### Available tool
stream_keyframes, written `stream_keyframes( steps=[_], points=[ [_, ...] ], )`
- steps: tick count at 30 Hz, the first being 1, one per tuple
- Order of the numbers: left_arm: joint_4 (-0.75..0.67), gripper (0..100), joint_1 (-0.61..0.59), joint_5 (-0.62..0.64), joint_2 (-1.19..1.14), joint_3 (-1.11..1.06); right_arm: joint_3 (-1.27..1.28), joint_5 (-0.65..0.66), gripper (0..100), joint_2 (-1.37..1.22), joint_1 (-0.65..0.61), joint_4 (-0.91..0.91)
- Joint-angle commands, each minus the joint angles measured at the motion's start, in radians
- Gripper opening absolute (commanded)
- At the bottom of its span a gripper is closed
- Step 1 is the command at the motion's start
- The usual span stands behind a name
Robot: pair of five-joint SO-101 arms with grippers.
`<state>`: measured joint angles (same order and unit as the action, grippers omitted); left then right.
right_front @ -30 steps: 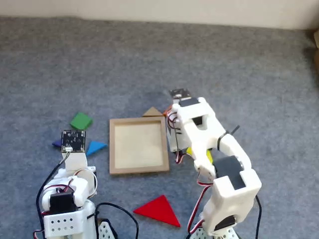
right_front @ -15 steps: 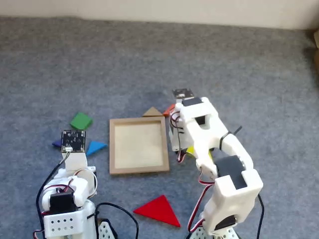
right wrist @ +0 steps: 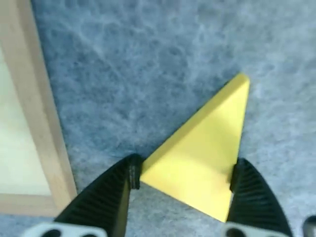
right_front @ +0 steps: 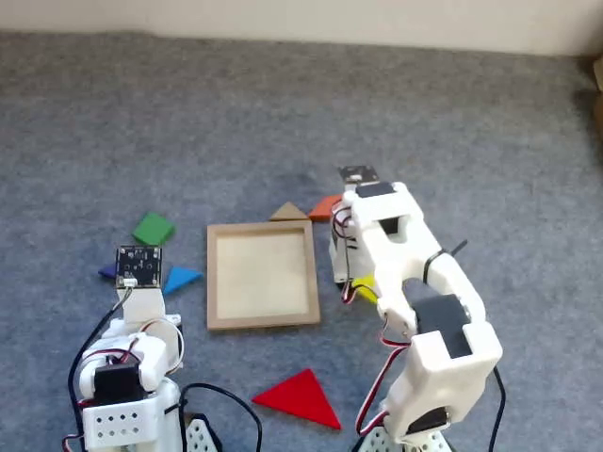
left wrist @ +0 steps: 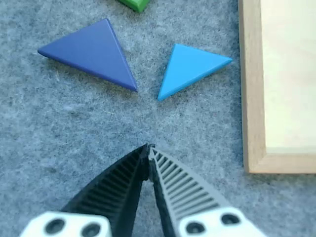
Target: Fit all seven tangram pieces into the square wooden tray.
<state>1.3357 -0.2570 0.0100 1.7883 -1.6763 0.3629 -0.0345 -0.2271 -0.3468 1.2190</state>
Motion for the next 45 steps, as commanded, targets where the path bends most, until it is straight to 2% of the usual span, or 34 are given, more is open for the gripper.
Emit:
stream_keyframes(
  steps=[1, 9, 17, 22, 24, 29, 35, 38, 45],
  points=[
    [0.005, 1, -0.012, 0.009, 0.033, -0.019, -0.008, 0.006, 16.3, 0.061, 0.015, 0.018],
    [0.005, 1, -0.012, 0.009, 0.033, -0.019, -0.004, 0.009, 12.0, 0.177, -0.012, 0.047],
    [0.005, 1, -0.012, 0.009, 0.033, -0.019, -0.004, 0.009, 11.7, 0.346, -0.12, 0.044],
    [0.005, 1, -0.012, 0.009, 0.033, -0.019, -0.001, 0.008, 12.0, 0.346, -0.102, 0.038],
    [0.005, 1, -0.012, 0.009, 0.033, -0.019, 0.001, 0.008, 14.1, 0.344, -0.082, 0.044],
    [0.005, 1, -0.012, 0.009, 0.033, -0.019, 0.059, 0.008, 29.9, 0.306, -0.082, 0.031],
    [0.005, 1, -0.012, 0.009, 0.033, -0.019, 0.062, 0.012, 30.0, 0.127, -0.077, -0.028],
    [0.005, 1, -0.012, 0.009, 0.033, -0.019, 0.061, 0.06, 30.0, 0.067, -0.076, -0.03],
    [0.005, 1, -0.012, 0.009, 0.033, -0.019, 0.065, 0.068, 30.0, 0.174, -0.076, -0.031]
  ],
)
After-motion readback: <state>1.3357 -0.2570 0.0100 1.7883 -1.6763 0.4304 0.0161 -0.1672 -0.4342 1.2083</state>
